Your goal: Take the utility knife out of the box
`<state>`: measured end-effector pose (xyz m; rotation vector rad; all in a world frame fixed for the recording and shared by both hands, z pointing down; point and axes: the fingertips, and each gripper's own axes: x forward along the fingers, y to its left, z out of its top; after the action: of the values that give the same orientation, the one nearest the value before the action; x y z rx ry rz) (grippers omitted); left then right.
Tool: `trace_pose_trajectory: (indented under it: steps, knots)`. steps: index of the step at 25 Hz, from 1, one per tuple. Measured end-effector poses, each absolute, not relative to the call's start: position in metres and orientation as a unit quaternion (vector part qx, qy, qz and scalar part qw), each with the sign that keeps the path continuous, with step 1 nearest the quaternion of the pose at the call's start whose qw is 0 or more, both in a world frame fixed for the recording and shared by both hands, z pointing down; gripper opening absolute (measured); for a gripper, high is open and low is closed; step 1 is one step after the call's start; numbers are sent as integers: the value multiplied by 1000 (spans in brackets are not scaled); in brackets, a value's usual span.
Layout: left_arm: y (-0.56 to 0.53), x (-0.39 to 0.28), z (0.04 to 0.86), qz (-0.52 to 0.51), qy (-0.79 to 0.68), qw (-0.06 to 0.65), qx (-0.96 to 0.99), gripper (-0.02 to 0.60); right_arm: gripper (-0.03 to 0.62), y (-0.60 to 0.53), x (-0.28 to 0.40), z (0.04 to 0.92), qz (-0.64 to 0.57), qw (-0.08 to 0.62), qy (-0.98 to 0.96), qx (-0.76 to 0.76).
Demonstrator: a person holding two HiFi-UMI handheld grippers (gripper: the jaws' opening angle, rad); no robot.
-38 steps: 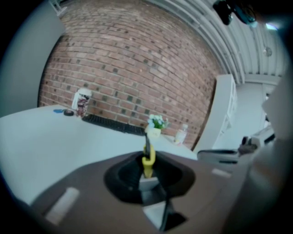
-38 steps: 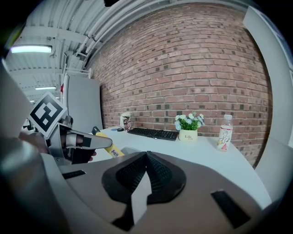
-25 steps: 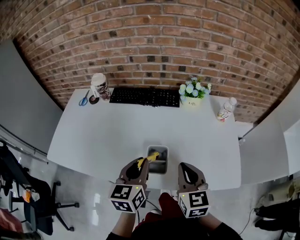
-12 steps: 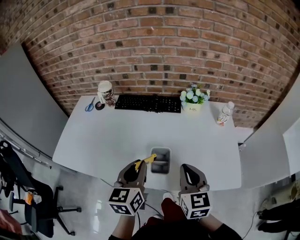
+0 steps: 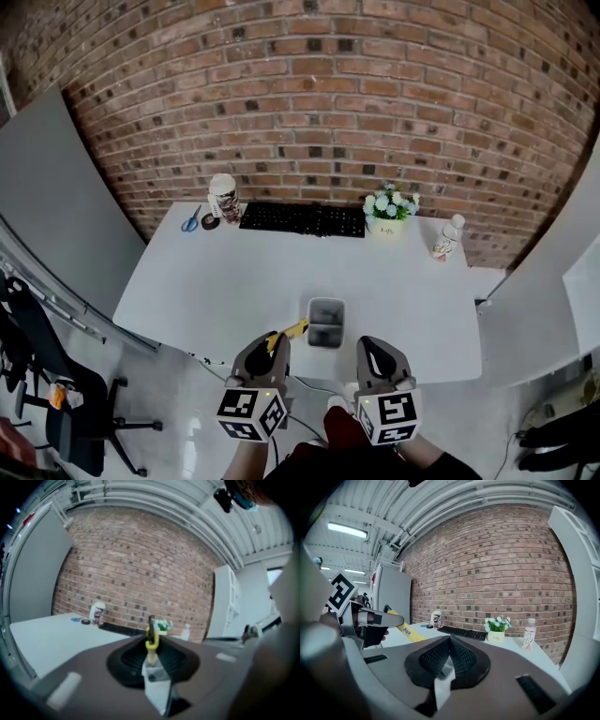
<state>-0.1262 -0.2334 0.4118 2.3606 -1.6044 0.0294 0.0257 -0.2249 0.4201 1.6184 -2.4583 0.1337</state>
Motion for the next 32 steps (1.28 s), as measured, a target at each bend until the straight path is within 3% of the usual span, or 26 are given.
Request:
trace_pose_trajectory:
  steps: [32]
  knots:
    - [-127, -171, 381, -17, -606, 98, 790, 61, 8, -148, -3, 389, 13, 60, -851, 521]
